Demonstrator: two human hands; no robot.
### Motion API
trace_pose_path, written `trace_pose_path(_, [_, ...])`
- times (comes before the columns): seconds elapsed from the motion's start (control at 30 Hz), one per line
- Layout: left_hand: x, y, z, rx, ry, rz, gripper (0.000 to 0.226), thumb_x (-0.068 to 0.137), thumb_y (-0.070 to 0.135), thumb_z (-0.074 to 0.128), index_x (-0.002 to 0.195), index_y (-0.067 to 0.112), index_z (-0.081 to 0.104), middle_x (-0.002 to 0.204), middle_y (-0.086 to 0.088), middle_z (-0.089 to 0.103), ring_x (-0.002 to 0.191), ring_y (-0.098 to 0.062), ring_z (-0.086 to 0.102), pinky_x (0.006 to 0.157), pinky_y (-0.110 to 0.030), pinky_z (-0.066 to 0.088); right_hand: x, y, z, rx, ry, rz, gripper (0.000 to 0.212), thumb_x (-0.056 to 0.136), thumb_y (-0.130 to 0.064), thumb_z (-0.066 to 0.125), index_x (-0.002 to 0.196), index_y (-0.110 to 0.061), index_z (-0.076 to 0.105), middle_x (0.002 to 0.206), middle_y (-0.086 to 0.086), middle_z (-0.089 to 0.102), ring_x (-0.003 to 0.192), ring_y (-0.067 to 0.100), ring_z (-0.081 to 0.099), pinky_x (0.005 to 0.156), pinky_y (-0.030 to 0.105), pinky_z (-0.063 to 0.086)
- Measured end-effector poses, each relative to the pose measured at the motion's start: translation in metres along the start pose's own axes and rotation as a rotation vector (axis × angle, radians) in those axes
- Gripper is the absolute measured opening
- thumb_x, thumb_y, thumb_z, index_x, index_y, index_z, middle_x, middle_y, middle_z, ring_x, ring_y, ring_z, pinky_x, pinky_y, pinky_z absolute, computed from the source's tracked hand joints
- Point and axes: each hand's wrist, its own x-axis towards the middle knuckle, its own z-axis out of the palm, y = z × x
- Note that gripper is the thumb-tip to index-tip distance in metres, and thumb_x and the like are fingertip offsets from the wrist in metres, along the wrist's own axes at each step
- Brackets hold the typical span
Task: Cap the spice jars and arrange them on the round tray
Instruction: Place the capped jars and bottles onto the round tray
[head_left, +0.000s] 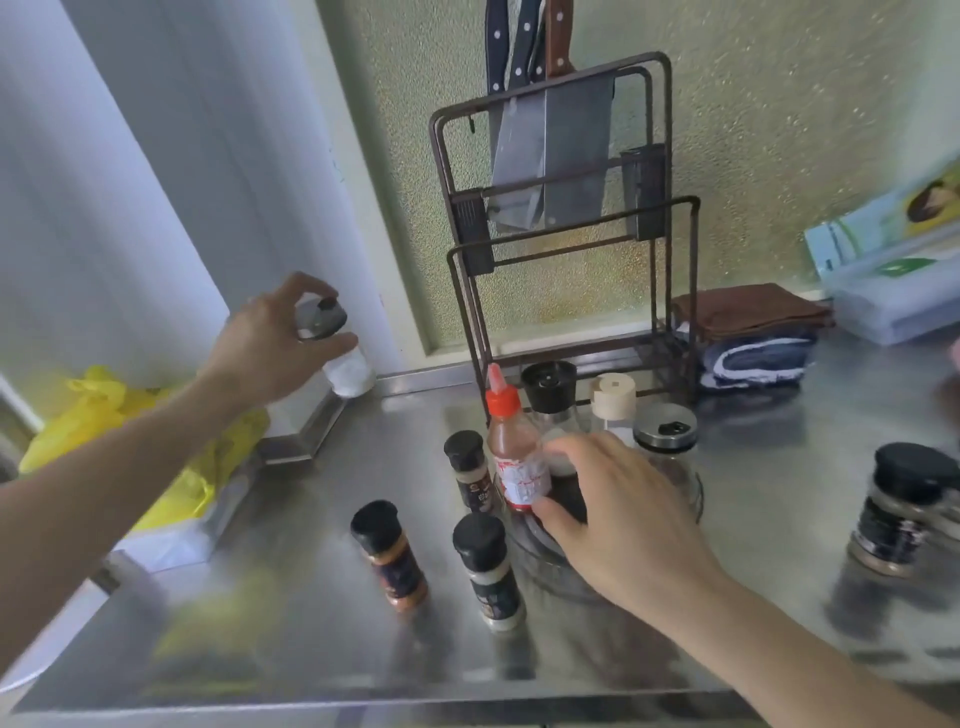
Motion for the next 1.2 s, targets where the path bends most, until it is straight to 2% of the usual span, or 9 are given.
trace_pose_path(0.13, [-0.049, 0.061, -0.050, -0.088, -0.015, 0.110, 0.045, 0.079, 0.052, 0.082, 0.116, 0.050, 0.057, 0.096, 0.013, 0.071, 0.083, -0.008, 0.071, 0.073, -0.029, 0.050, -0.003, -0.002, -0.009, 0.123, 0.037, 0.022, 0.053, 0.085, -0.055, 0.071, 0.130, -0.033, 0.051, 0.124, -0.013, 0.061, 0.110, 0.012, 0.061, 0.080, 0.027, 0.043])
trace_pose_path(0.2, [-0.074, 0.091, -0.059, -0.144, -0.085, 0.162, 0.050, 0.075, 0.053, 0.084, 0.116, 0.050, 0.056, 0.096, 0.017, 0.069, 0.080, 0.004, 0.070, 0.074, -0.025, 0.053, -0.004, -0.004, -0.014, 0.232, 0.047, 0.015, 0.058, 0.080, -0.059, 0.073, 0.128, -0.036, 0.051, 0.121, -0.021, 0.062, 0.109, 0.007, 0.060, 0.086, 0.031, 0.049])
trace_pose_path(0.3, [-0.100, 0.124, -0.049, -0.211, -0.182, 0.219, 0.055, 0.072, 0.053, 0.088, 0.117, 0.043, 0.058, 0.100, 0.013, 0.071, 0.088, -0.011, 0.074, 0.086, -0.040, 0.061, -0.007, -0.009, -0.024, 0.405, 0.074, -0.026, 0.060, 0.074, -0.063, 0.075, 0.126, -0.044, 0.051, 0.106, -0.038, 0.060, 0.103, -0.011, 0.059, 0.089, 0.029, 0.055])
trace_pose_path(0.37, [-0.111, 0.140, -0.035, -0.205, -0.233, 0.234, 0.059, 0.073, 0.055, 0.087, 0.121, 0.037, 0.058, 0.103, 0.009, 0.071, 0.093, -0.017, 0.072, 0.089, -0.044, 0.060, -0.010, -0.011, -0.029, 0.446, 0.086, -0.042, 0.062, 0.074, -0.063, 0.076, 0.127, -0.045, 0.051, 0.109, -0.035, 0.063, 0.104, -0.014, 0.059, 0.089, 0.026, 0.056])
trace_pose_path(0.5, [-0.125, 0.158, -0.007, -0.194, -0.299, 0.253, 0.066, 0.076, 0.056, 0.084, 0.129, 0.028, 0.056, 0.106, 0.006, 0.073, 0.093, -0.017, 0.071, 0.090, -0.042, 0.060, -0.010, -0.004, -0.033, 0.422, 0.082, 0.008, 0.047, 0.078, -0.053, 0.080, 0.117, -0.036, 0.059, 0.108, -0.023, 0.069, 0.103, -0.002, 0.064, 0.088, 0.034, 0.057])
trace_pose_path(0.63, [-0.123, 0.152, 0.002, -0.215, -0.317, 0.219, 0.076, 0.076, 0.060, 0.083, 0.137, 0.028, 0.053, 0.109, 0.012, 0.073, 0.096, -0.010, 0.072, 0.089, -0.032, 0.059, -0.008, 0.003, -0.020, 0.333, 0.040, 0.117, 0.045, 0.078, -0.045, 0.084, 0.110, -0.023, 0.060, 0.104, -0.006, 0.071, 0.100, 0.016, 0.067, 0.087, 0.040, 0.055])
trace_pose_path(0.83, [-0.111, 0.111, -0.002, -0.220, -0.150, 0.157, 0.053, 0.081, 0.070, 0.069, 0.116, 0.031, 0.066, 0.098, 0.016, 0.073, 0.084, 0.002, 0.069, 0.080, -0.029, 0.059, -0.009, 0.012, 0.021, 0.330, -0.052, 0.191, 0.042, 0.078, -0.038, 0.085, 0.107, -0.025, 0.058, 0.103, -0.009, 0.067, 0.096, 0.013, 0.064, 0.076, 0.027, 0.047])
trace_pose_path(1.03, [-0.118, 0.080, 0.007, -0.114, -0.197, 0.205, 0.028, 0.091, 0.057, 0.067, 0.095, 0.031, 0.076, 0.093, 0.019, 0.073, 0.089, 0.002, 0.068, 0.089, -0.038, 0.060, -0.008, 0.013, 0.040, 0.282, -0.038, 0.193, 0.040, 0.073, -0.038, 0.087, 0.088, -0.031, 0.050, 0.090, -0.013, 0.057, 0.084, 0.013, 0.059, 0.067, 0.024, 0.039])
trace_pose_path(1.2, [-0.135, 0.074, 0.012, -0.103, -0.384, 0.321, 0.060, 0.068, 0.082, 0.071, 0.115, 0.044, 0.066, 0.104, 0.026, 0.070, 0.101, 0.006, 0.064, 0.092, -0.031, 0.056, -0.008, 0.014, 0.040, 0.271, -0.069, 0.180, 0.041, 0.077, -0.041, 0.085, 0.105, -0.027, 0.059, 0.105, -0.011, 0.071, 0.100, 0.013, 0.068, 0.084, 0.029, 0.056])
